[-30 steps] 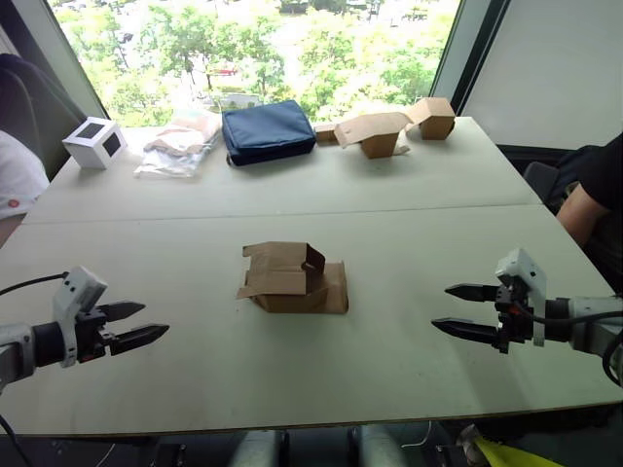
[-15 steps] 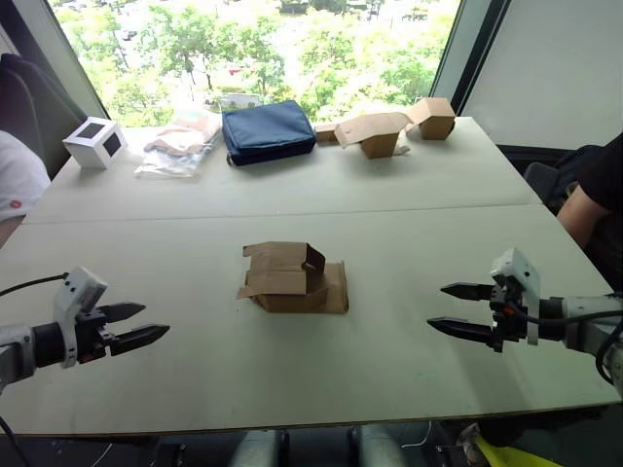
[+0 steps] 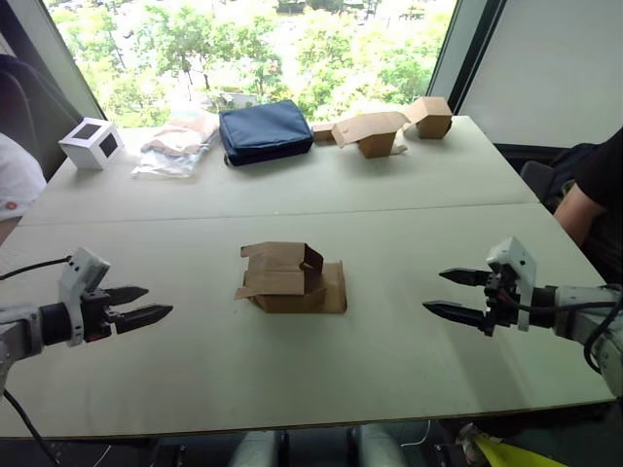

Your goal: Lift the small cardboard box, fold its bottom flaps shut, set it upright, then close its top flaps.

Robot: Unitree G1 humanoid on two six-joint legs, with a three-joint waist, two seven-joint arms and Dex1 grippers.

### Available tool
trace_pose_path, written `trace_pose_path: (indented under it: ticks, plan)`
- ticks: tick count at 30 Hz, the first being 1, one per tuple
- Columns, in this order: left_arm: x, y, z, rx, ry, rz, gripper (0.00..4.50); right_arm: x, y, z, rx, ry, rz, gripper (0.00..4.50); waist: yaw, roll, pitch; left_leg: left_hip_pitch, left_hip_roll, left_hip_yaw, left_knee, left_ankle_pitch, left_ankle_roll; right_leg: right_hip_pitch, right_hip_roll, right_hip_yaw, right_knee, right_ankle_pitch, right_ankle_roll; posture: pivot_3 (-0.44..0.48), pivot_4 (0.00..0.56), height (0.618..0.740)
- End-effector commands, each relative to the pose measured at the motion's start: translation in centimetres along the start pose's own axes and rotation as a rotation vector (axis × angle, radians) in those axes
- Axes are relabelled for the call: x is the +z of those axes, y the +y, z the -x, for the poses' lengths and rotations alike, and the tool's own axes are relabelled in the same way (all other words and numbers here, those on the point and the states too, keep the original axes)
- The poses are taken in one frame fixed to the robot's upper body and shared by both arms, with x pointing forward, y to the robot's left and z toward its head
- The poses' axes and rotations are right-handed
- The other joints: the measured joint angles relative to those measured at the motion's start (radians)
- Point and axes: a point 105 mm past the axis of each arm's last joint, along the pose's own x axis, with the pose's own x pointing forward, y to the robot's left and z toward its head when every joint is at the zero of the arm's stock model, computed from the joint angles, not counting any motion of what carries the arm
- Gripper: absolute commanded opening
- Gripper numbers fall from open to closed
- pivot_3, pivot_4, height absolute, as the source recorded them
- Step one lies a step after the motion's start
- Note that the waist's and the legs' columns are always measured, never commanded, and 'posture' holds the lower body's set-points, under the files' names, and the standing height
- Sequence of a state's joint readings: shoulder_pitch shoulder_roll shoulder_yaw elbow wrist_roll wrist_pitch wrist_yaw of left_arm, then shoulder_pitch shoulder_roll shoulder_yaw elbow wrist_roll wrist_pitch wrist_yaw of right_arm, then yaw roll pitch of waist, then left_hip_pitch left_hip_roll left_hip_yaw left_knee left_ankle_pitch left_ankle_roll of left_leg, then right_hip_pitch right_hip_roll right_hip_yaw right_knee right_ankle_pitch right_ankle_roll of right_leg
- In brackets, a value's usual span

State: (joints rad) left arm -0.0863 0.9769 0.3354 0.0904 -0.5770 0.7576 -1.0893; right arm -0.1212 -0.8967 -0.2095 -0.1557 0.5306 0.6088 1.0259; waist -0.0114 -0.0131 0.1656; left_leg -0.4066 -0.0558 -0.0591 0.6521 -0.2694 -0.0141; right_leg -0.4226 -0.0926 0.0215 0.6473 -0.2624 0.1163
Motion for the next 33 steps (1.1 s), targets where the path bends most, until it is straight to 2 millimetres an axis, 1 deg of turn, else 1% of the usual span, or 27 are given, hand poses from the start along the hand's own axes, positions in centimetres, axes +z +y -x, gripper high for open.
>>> trace_pose_path:
  ticks: [1,2,5,7,10,14,17,19,22,27,30,33]
  plan:
    - [0.2,1.0,0.0,0.001,0.021,-0.013,4.48,1.2,0.2,0.5,-0.03,-0.036,0.066,4.48,0.001,0.0,0.0,0.0,0.0,0.0,0.0,0.0,0.0,0.0,0.0,0.0,0.0,0.0,0.0,0.0,0.15,0.74]
    - [0.2,1.1,-0.3,-0.014,0.019,0.006,4.48,1.0,0.4,0.4,-0.03,-0.034,0.069,4.48,0.002,0.0,0.0,0.0,0.0,0.0,0.0,0.0,0.0,0.0,0.0,0.0,0.0,0.0,0.0,0.0,0.15,0.74]
    - [2.2,0.6,-1.4,-0.118,-0.075,0.174,4.48,1.3,0.7,-0.1,-0.034,-0.072,0.043,4.48,0.006,-0.001,0.0,0.0,0.0,0.0,0.001,0.0,0.0,0.001,0.0,-0.002,0.0,0.0,0.0,0.0,0.15,0.74]
    - [3.6,-0.7,-2.1,-0.248,-0.124,0.326,4.48,2.2,1.3,-0.8,-0.023,-0.122,0.026,4.48,0.005,-0.001,0.0,0.0,0.0,-0.001,0.004,0.0,0.0,0.001,0.003,-0.002,0.002,0.0,0.0,0.0,0.15,0.74]
    - [3.3,-3.0,-3.9,-0.391,-0.095,0.45,4.48,4.2,3.5,-1.9,0.036,-0.188,0.04,4.48,-0.002,0.001,-0.001,-0.001,0.0,-0.001,0.006,-0.001,0.001,0.001,0.004,-0.002,0.003,0.0,0.0,0.0,0.15,0.74]
    - [3.7,-5.3,-5.7,-0.525,-0.09,0.545,4.48,5.8,6.6,-3.0,0.1,-0.22,0.075,4.48,-0.005,0.0,0.0,-0.001,0.001,0.0,0.007,-0.001,0.002,0.0,0.005,0.0,0.003,0.0,0.0,0.0,0.15,0.74]
    - [4.0,-6.4,-7.0,-0.572,-0.067,0.563,4.48,6.4,8.5,-3.8,0.145,-0.224,0.102,4.48,0.001,-0.001,0.0,-0.001,0.001,-0.001,0.009,-0.001,0.002,0.001,0.005,0.0,0.004,0.0,0.0,0.0,0.15,0.74]
    - [4.3,-6.8,-7.7,-0.592,-0.056,0.563,4.48,6.7,9.4,-4.1,0.163,-0.221,0.116,4.48,0.005,-0.001,0.0,-0.001,0.001,-0.001,0.009,-0.001,0.002,0.002,0.005,-0.001,0.004,0.0,0.0,0.0,0.15,0.74]
    - [4.7,-7.1,-8.3,-0.617,-0.052,0.564,4.48,6.7,9.8,-4.2,0.167,-0.21,0.132,4.48,0.004,-0.001,-0.001,-0.001,0.0,-0.001,0.01,-0.001,0.002,0.002,0.004,-0.001,0.004,0.0,0.0,0.0,0.15,0.74]
    - [4.8,-7.9,-9.5,-0.653,-0.012,0.525,4.48,6.6,10.3,-4.2,0.18,-0.199,0.135,4.48,0.001,-0.001,-0.001,-0.001,0.0,-0.001,0.01,-0.001,0.002,0.002,0.005,-0.001,0.003,0.0,0.0,0.0,0.15,0.74]
    - [5.4,-7.8,-10.1,-0.658,-0.015,0.514,4.48,6.4,10.4,-4.3,0.176,-0.197,0.123,4.48,0.003,-0.001,-0.001,-0.001,0.0,-0.001,0.01,-0.001,0.002,0.002,0.005,-0.001,0.003,0.0,0.0,0.0,0.15,0.74]
    - [5.5,-7.8,-10.7,-0.661,-0.005,0.502,4.48,6.0,10.3,-4.4,0.171,-0.201,0.072,4.48,0.002,-0.001,-0.001,-0.001,0.0,-0.001,0.01,-0.001,0.002,0.002,0.005,-0.001,0.003,0.0,0.0,0.0,0.15,0.74]
